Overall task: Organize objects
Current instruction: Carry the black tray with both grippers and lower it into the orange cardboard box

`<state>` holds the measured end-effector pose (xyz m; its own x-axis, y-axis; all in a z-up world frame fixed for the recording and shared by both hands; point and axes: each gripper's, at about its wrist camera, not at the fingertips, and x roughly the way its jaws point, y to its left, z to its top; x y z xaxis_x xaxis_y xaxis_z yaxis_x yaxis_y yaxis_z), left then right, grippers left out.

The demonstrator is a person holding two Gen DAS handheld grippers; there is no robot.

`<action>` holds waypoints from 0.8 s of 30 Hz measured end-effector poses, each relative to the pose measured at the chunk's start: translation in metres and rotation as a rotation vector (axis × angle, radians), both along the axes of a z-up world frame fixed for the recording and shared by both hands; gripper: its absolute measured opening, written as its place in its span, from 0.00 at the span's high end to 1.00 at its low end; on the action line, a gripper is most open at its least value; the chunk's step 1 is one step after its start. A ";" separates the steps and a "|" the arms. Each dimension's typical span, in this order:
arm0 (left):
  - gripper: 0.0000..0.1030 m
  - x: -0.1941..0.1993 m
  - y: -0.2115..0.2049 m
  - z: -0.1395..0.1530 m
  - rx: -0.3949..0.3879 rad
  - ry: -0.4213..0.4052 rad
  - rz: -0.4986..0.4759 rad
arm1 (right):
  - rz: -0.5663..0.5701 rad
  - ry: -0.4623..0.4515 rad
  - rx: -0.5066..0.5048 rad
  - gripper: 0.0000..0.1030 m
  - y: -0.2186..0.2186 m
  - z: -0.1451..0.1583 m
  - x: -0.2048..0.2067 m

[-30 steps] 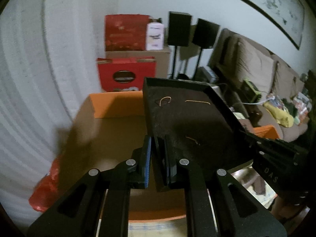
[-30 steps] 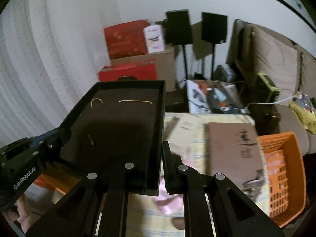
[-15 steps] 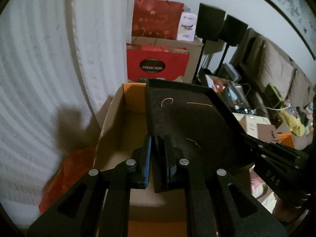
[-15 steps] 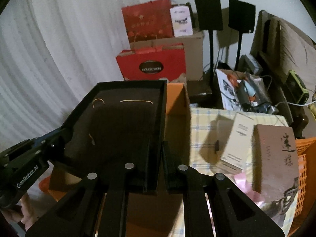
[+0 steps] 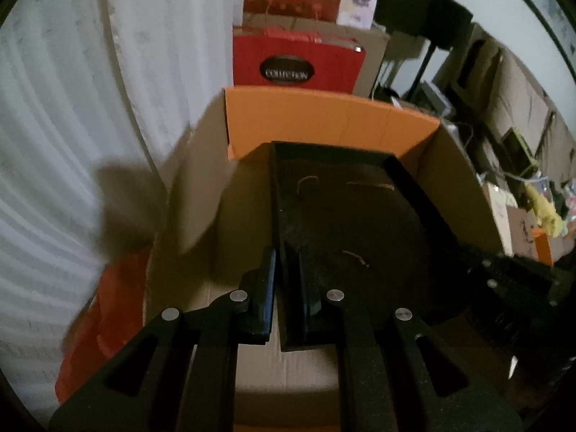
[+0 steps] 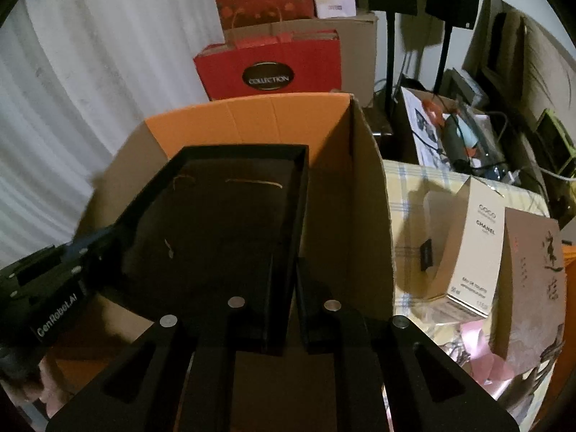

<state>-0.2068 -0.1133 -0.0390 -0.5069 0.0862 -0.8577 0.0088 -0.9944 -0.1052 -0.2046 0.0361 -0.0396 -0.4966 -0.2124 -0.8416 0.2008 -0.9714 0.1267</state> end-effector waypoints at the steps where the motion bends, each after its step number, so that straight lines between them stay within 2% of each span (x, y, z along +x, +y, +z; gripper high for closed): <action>1: 0.90 0.002 0.001 0.000 -0.005 -0.006 -0.007 | 0.009 -0.004 0.014 0.90 -0.001 0.000 0.001; 5: 0.90 0.008 0.003 0.002 -0.028 -0.015 -0.022 | 0.032 -0.021 0.044 0.90 -0.004 0.000 0.004; 10: 0.90 0.000 0.005 -0.001 -0.053 -0.049 -0.028 | 0.028 -0.050 0.040 0.90 -0.005 -0.004 0.002; 19: 0.90 0.008 0.003 -0.012 -0.080 -0.089 -0.047 | 0.061 -0.094 0.047 0.91 -0.011 -0.012 0.012; 24: 0.90 0.016 0.008 -0.015 -0.110 -0.106 -0.072 | 0.087 -0.098 0.093 0.91 -0.017 -0.017 0.024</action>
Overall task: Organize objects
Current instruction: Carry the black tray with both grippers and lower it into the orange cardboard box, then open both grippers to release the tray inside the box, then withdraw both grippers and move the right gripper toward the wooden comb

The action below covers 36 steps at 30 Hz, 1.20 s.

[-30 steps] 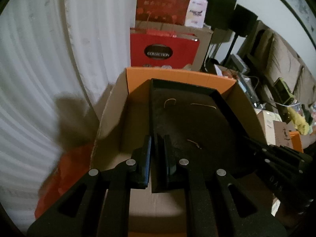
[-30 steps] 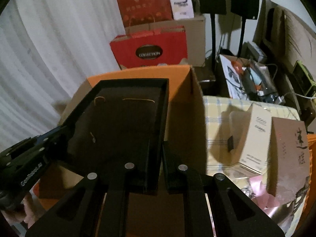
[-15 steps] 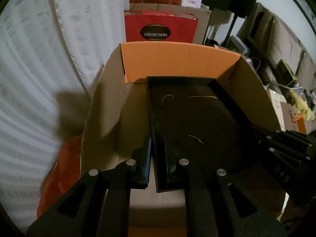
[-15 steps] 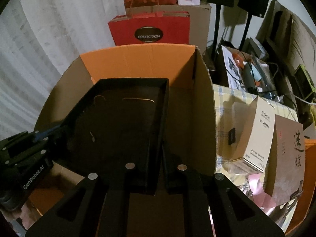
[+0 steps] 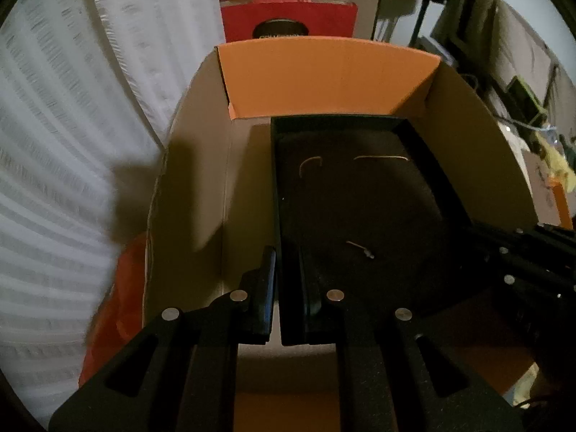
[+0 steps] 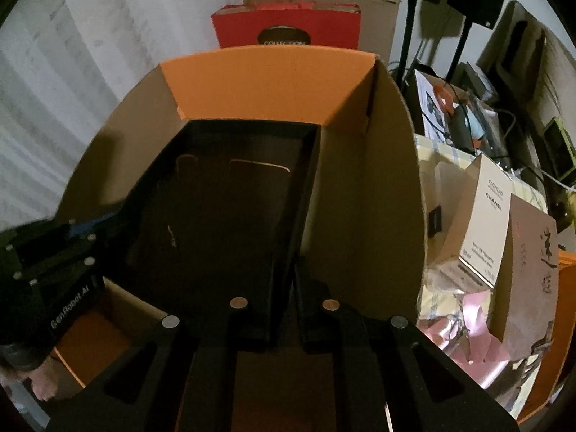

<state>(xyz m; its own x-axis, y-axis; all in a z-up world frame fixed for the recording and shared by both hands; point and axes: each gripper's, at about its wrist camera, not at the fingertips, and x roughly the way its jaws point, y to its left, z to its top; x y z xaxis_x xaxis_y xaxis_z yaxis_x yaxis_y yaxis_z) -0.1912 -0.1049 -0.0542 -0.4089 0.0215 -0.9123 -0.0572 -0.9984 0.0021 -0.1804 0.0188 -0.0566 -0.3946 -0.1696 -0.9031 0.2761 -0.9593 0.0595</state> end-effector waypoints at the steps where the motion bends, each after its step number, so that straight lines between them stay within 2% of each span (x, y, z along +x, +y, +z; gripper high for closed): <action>1: 0.90 0.001 0.001 -0.001 -0.003 -0.005 -0.005 | 0.006 -0.001 0.009 0.91 -0.001 -0.001 0.002; 12: 0.87 0.003 0.006 -0.012 -0.035 -0.051 -0.006 | 0.023 -0.012 0.033 0.93 -0.004 -0.009 0.006; 14: 0.79 0.006 0.009 -0.007 -0.019 -0.043 -0.012 | 0.024 -0.006 0.023 0.92 -0.004 -0.006 0.008; 16: 0.64 0.010 0.010 0.004 -0.008 -0.015 -0.011 | 0.021 0.015 0.018 0.90 -0.001 0.003 0.013; 17: 0.62 0.014 0.011 0.009 -0.007 0.003 -0.010 | 0.021 0.020 0.008 0.87 0.001 0.007 0.014; 20: 0.52 0.021 0.011 0.033 0.028 0.064 -0.010 | 0.017 0.054 -0.027 0.87 0.011 0.026 0.020; 22: 0.42 0.028 0.013 0.053 0.050 0.119 -0.012 | 0.007 0.080 -0.044 0.87 0.020 0.040 0.024; 25: 0.32 0.033 0.015 0.077 0.056 0.187 -0.018 | -0.018 0.121 -0.077 0.79 0.040 0.062 0.032; 27: 0.27 0.038 0.020 0.089 0.061 0.221 -0.032 | -0.034 0.145 -0.079 0.66 0.050 0.071 0.035; 33: 0.21 0.052 0.032 0.106 0.074 0.277 -0.071 | -0.084 0.206 -0.060 0.48 0.083 0.092 0.055; 36: 0.20 0.059 0.041 0.108 0.089 0.291 -0.085 | -0.103 0.223 -0.053 0.43 0.097 0.095 0.063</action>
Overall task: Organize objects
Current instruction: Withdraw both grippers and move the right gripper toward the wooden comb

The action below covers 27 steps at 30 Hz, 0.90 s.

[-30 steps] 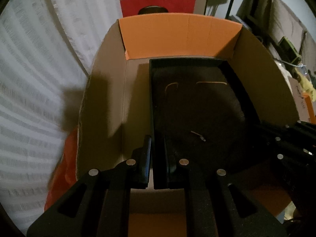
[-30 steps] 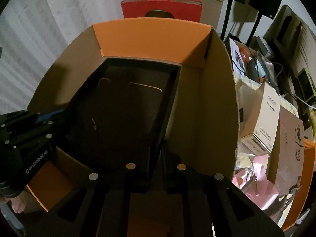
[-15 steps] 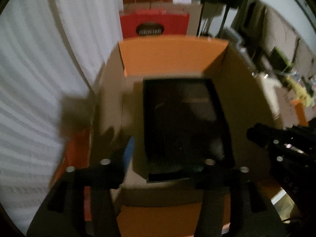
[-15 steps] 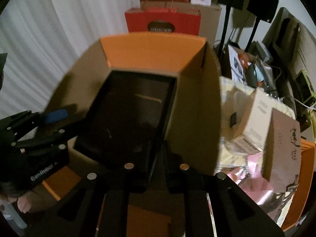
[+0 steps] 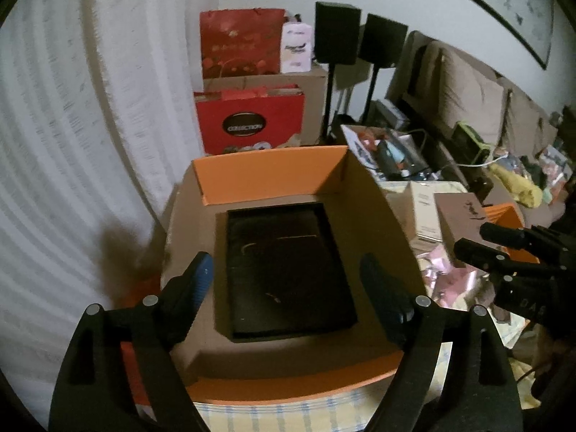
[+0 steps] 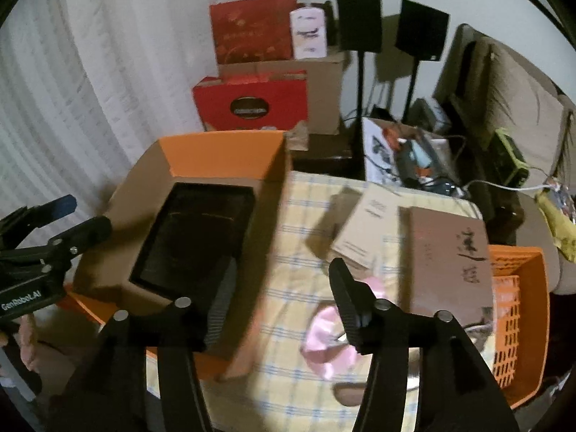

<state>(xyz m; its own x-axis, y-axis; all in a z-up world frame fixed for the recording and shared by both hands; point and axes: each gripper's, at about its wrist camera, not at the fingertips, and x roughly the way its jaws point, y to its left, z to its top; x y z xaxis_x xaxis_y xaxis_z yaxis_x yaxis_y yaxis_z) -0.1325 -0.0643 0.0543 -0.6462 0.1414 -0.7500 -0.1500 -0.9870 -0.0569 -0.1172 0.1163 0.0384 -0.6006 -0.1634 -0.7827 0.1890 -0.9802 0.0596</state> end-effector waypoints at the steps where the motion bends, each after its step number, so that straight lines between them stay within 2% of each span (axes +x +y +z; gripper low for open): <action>1: 0.19 0.003 0.003 0.001 0.006 0.003 -0.004 | -0.009 0.006 0.003 0.41 0.006 0.001 0.004; 4: 0.15 0.009 0.012 -0.002 0.037 0.004 -0.019 | -0.029 0.024 0.020 0.36 0.021 0.003 0.013; 11: 0.15 0.014 0.039 -0.013 0.084 -0.039 -0.057 | -0.080 0.073 0.051 0.25 0.059 0.012 0.029; 15: 0.14 0.017 0.059 -0.020 0.091 -0.057 -0.094 | -0.111 0.073 0.057 0.24 0.080 0.012 0.037; 18: 0.06 0.019 0.073 -0.025 0.131 -0.089 -0.128 | -0.128 0.058 0.055 0.24 0.097 0.007 0.042; 21: 0.00 0.022 0.086 -0.028 0.134 -0.090 -0.151 | -0.159 0.044 0.045 0.24 0.116 0.001 0.047; 27: 0.00 0.030 0.107 -0.032 0.129 -0.084 -0.174 | -0.229 0.027 0.036 0.23 0.153 -0.013 0.060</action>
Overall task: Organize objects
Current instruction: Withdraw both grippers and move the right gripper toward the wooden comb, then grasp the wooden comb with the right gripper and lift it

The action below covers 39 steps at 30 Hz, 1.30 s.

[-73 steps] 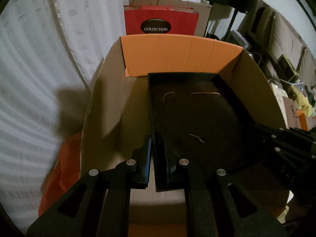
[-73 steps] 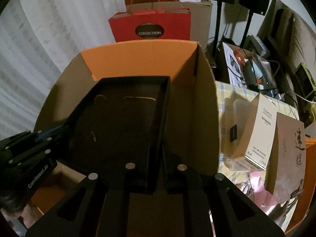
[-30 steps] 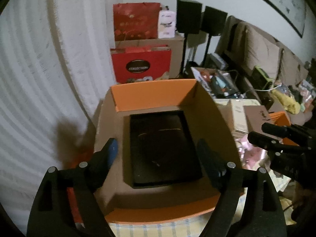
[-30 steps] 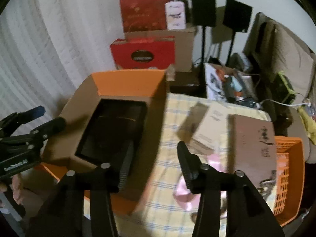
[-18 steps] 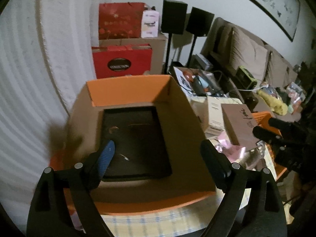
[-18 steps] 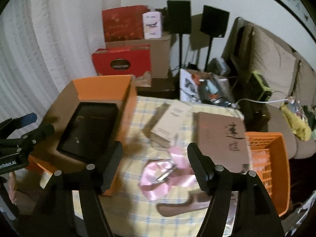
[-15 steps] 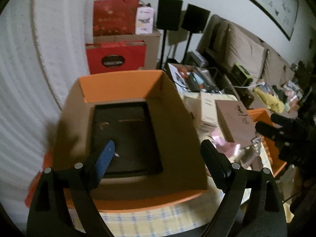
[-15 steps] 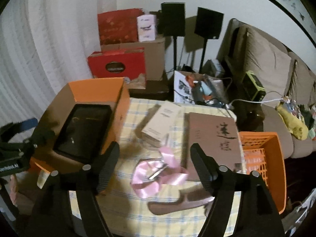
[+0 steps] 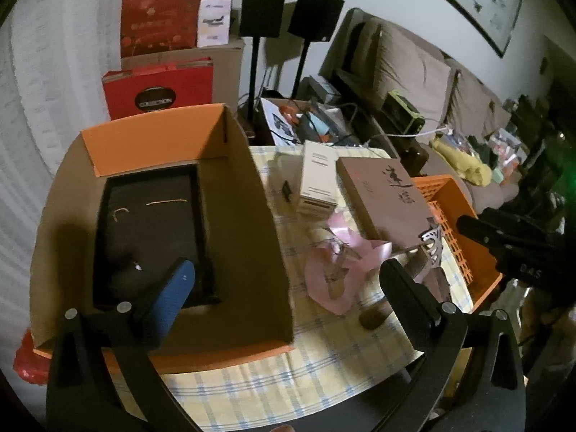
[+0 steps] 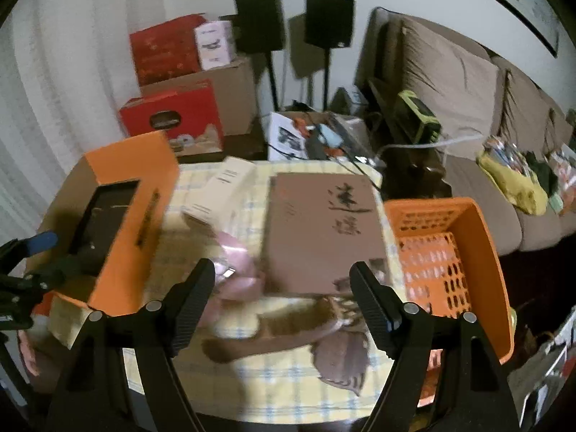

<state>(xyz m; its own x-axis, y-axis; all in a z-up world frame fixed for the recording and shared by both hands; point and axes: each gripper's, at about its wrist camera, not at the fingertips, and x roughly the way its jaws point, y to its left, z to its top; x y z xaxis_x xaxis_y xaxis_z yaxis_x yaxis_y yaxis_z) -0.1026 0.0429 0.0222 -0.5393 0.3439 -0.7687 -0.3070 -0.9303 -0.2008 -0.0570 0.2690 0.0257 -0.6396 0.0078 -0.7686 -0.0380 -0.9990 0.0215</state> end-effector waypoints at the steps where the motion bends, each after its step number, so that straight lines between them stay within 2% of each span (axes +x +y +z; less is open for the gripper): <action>1: 0.00 0.001 0.003 -0.001 -0.001 0.002 -0.001 | -0.010 -0.002 0.001 0.22 0.005 -0.002 0.002; 4: 0.00 0.006 0.015 -0.006 0.001 0.010 -0.015 | -0.044 -0.014 -0.002 0.21 0.022 -0.010 0.008; 10: 0.00 0.022 0.051 -0.019 0.014 0.021 -0.108 | -0.098 -0.041 -0.019 0.21 0.049 -0.030 0.021; 17: 0.02 0.038 0.096 -0.049 -0.072 0.021 -0.211 | -0.145 -0.075 -0.013 0.21 0.068 -0.055 0.030; 27: 0.04 0.053 0.137 -0.072 -0.131 0.061 -0.337 | -0.184 -0.088 -0.052 0.21 0.091 -0.071 0.037; 30: 0.05 0.051 0.141 -0.078 -0.137 0.060 -0.356 | -0.178 -0.084 -0.101 0.22 0.094 -0.073 0.040; 32: 0.06 0.051 0.145 -0.084 -0.147 0.057 -0.369 | -0.163 -0.080 -0.142 0.24 0.094 -0.074 0.039; 34: 0.15 0.052 0.147 -0.088 -0.161 0.055 -0.381 | -0.149 -0.078 -0.173 0.29 0.092 -0.074 0.037; 36: 0.18 0.052 0.150 -0.093 -0.176 0.056 -0.395 | -0.131 -0.081 -0.205 0.39 0.089 -0.076 0.033; 39: 0.19 0.051 0.154 -0.098 -0.180 0.054 -0.417 | -0.106 -0.096 -0.270 0.48 0.086 -0.081 0.023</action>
<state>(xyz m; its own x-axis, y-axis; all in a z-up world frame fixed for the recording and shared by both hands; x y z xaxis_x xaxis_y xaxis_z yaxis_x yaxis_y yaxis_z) -0.0515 0.1973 -0.0755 -0.4243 0.4032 -0.8108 -0.6681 -0.7438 -0.0203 -0.0338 0.3550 -0.0550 -0.5705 -0.1421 -0.8089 -0.1563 -0.9481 0.2768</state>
